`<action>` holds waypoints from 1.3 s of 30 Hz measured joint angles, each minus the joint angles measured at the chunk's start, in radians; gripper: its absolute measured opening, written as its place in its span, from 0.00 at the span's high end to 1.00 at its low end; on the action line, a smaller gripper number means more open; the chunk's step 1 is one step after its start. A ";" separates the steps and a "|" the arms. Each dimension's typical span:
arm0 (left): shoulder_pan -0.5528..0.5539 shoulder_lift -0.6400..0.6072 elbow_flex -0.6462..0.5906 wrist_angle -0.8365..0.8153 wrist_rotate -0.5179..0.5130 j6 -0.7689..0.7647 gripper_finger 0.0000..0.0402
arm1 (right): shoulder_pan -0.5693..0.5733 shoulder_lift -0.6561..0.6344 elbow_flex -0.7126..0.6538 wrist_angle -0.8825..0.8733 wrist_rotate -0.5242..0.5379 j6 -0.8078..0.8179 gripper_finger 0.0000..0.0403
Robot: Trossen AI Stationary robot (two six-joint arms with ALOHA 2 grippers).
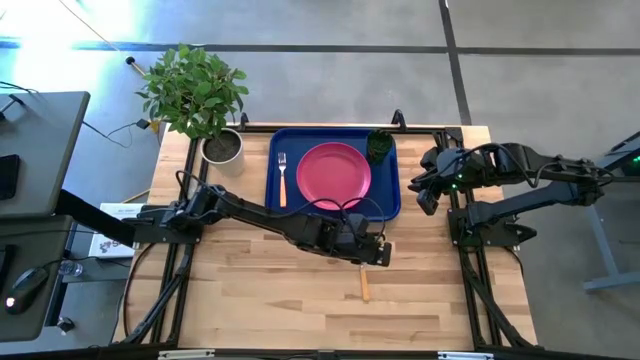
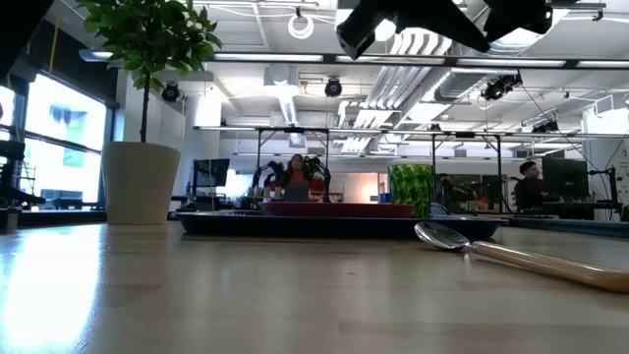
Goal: Pick and place plate/cup/fork/spoon on tray
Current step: Put the yellow spoon on the blue serving tray
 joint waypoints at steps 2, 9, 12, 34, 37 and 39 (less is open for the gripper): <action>-0.002 0.015 0.003 -0.002 0.002 -0.023 0.69 | 0.000 0.000 0.000 0.000 0.000 0.000 0.78; -0.006 0.085 0.000 -0.008 0.047 -0.089 0.70 | 0.000 0.000 0.000 0.000 0.000 0.002 0.78; -0.005 0.115 0.001 -0.024 0.080 -0.119 0.70 | 0.000 0.000 0.000 0.000 0.000 0.002 0.78; -0.008 0.191 0.001 -0.135 0.124 -0.181 0.70 | 0.000 0.000 0.000 0.001 0.000 0.037 0.78; -0.003 0.191 0.001 -0.127 0.122 -0.181 0.70 | 0.000 0.000 0.000 0.001 0.000 0.038 0.78; -0.002 0.191 0.001 -0.128 0.123 -0.181 0.70 | 0.000 0.000 0.000 0.001 0.000 0.045 0.78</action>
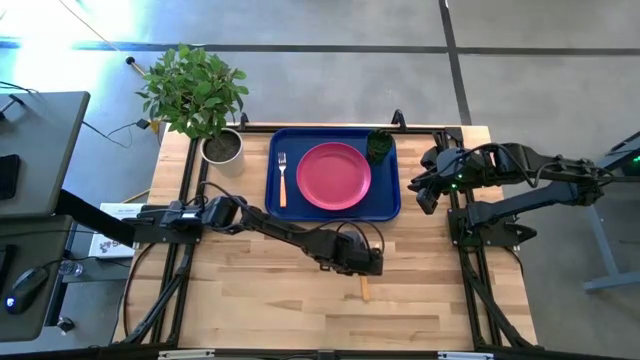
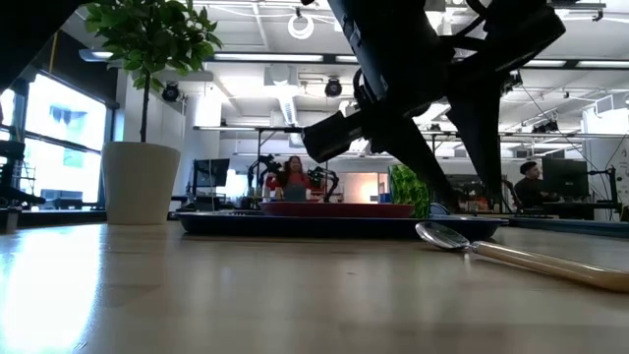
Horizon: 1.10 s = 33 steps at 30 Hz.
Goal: Pick and place plate/cup/fork/spoon on tray
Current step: Put the yellow spoon on the blue serving tray
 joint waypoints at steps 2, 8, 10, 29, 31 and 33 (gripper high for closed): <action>-0.001 0.008 0.001 0.006 0.000 -0.004 0.70 | 0.000 0.000 0.000 0.000 0.000 0.000 0.78; -0.001 0.020 0.002 0.017 0.006 -0.015 0.70 | 0.000 0.000 0.000 0.001 0.000 0.000 0.78; 0.001 0.026 0.001 0.015 0.004 -0.015 0.70 | 0.000 0.000 0.000 0.002 0.000 0.000 0.78; 0.028 0.060 0.000 0.050 0.042 0.017 0.70 | 0.000 0.000 0.000 0.003 0.000 0.002 0.78; 0.028 0.073 0.000 0.057 0.064 0.017 0.70 | 0.000 0.000 0.000 0.007 0.000 0.002 0.78; 0.028 0.078 0.002 0.055 0.077 0.018 0.70 | 0.000 0.000 0.000 0.009 0.000 0.002 0.78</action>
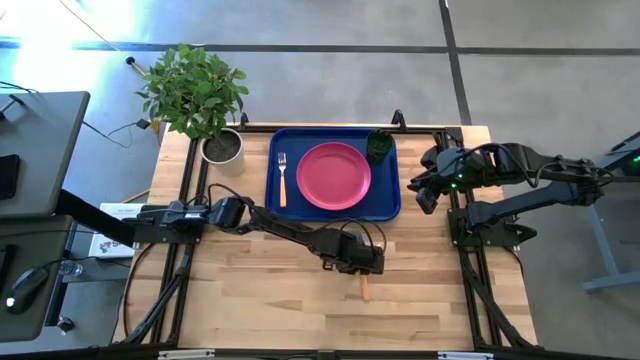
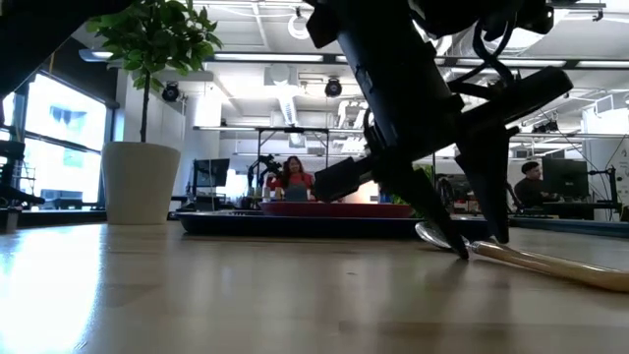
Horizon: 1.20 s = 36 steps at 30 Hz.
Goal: Pick and place plate/cup/fork/spoon on tray
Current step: Put the yellow spoon on the blue serving tray
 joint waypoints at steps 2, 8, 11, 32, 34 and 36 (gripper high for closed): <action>0.001 0.005 0.001 0.001 0.011 -0.001 0.70 | 0.000 0.000 0.000 0.007 0.000 0.000 0.78; 0.006 0.011 0.004 -0.040 0.025 0.035 0.71 | 0.000 0.000 0.000 0.018 0.000 0.000 0.78; 0.009 0.013 0.004 -0.079 0.035 0.053 0.75 | 0.000 0.000 0.000 0.030 0.000 -0.001 0.78; 0.031 0.012 0.000 -0.127 0.099 0.324 0.89 | 0.000 0.000 0.000 0.042 -0.003 -0.001 0.78; 0.031 0.012 -0.001 -0.121 0.099 0.348 0.91 | 0.000 0.000 0.000 0.042 -0.003 -0.001 0.78; 0.031 0.012 -0.002 -0.114 0.108 0.367 0.92 | 0.000 0.000 0.000 0.042 -0.004 -0.001 0.78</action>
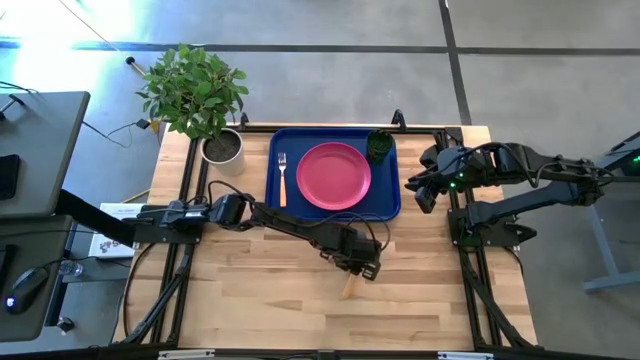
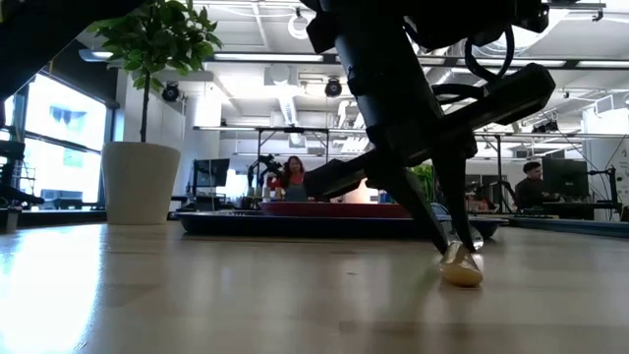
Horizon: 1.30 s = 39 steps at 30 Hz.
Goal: Pick and place plate/cup/fork/spoon on tray
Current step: Put the yellow spoon on the blue serving tray
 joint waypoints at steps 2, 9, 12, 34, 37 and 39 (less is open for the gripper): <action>0.001 0.000 -0.001 0.005 0.008 0.008 0.92 | 0.000 0.000 0.000 0.000 0.000 0.000 0.78; 0.002 -0.001 -0.001 0.038 0.033 0.027 0.92 | 0.000 0.000 0.000 0.000 0.000 0.000 0.78; 0.002 -0.001 -0.001 0.052 0.050 0.028 0.93 | 0.000 0.000 0.000 0.000 0.000 0.000 0.78; -0.002 -0.022 -0.004 0.132 0.084 0.071 1.00 | 0.000 0.000 0.000 0.000 0.000 0.000 0.78; -0.002 -0.023 -0.004 0.136 0.083 0.079 1.00 | 0.000 0.000 0.000 -0.001 0.000 0.000 0.78; -0.002 -0.023 -0.004 0.137 0.083 0.078 1.00 | 0.000 0.000 0.000 -0.001 0.000 0.000 0.78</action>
